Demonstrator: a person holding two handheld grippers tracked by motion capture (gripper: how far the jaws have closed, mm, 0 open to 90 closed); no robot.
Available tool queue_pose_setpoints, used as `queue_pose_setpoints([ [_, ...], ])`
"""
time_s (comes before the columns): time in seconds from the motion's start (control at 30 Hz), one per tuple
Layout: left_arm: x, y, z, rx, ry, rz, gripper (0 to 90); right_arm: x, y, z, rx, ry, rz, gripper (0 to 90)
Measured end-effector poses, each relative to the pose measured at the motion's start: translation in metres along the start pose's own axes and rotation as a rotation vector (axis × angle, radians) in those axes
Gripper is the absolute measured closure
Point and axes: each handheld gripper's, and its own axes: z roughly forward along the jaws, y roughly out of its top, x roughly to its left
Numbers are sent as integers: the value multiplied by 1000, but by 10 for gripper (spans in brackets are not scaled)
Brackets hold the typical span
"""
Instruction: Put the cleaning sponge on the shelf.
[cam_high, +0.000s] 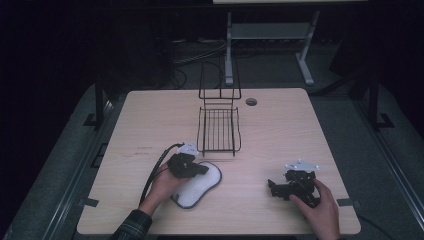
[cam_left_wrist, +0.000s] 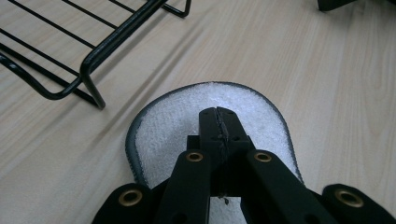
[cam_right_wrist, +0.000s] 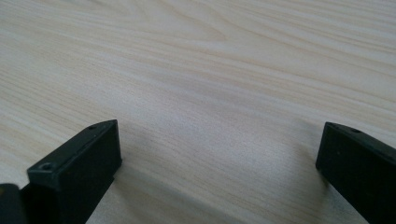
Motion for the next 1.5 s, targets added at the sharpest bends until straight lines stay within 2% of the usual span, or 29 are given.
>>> queue_pose_setpoints([
  [0.3, -10, 1, 3, 6, -44, 25, 896, 0, 0, 0, 0, 0, 1, 0],
  [0.4, -14, 0, 5, 7, -61, 25, 896, 0, 0, 0, 0, 0, 0, 0],
  [0.67, -30, -1, 8, 16, -105, 56, 896, 0, 0, 0, 0, 0, 0, 0],
  [0.93, -31, -2, 6, 13, -114, 53, 890, 0, 0, 0, 0, 0, 0, 0],
  [1.1, -31, -3, 2, -10, -107, 43, 779, 0, 0, 0, 0, 0, 0, 0],
  [1.17, -31, -5, -2, -20, -97, 25, 711, 0, 0, 0, 0, 0, 0, 0],
  [1.3, -28, -10, -10, -23, -77, 6, 582, 0, 0, 0, 0, 0, 1, 0],
  [1.5, -26, -18, -21, -30, -57, -12, 439, 0, 0, 0, 0, 0, 0, 0],
])
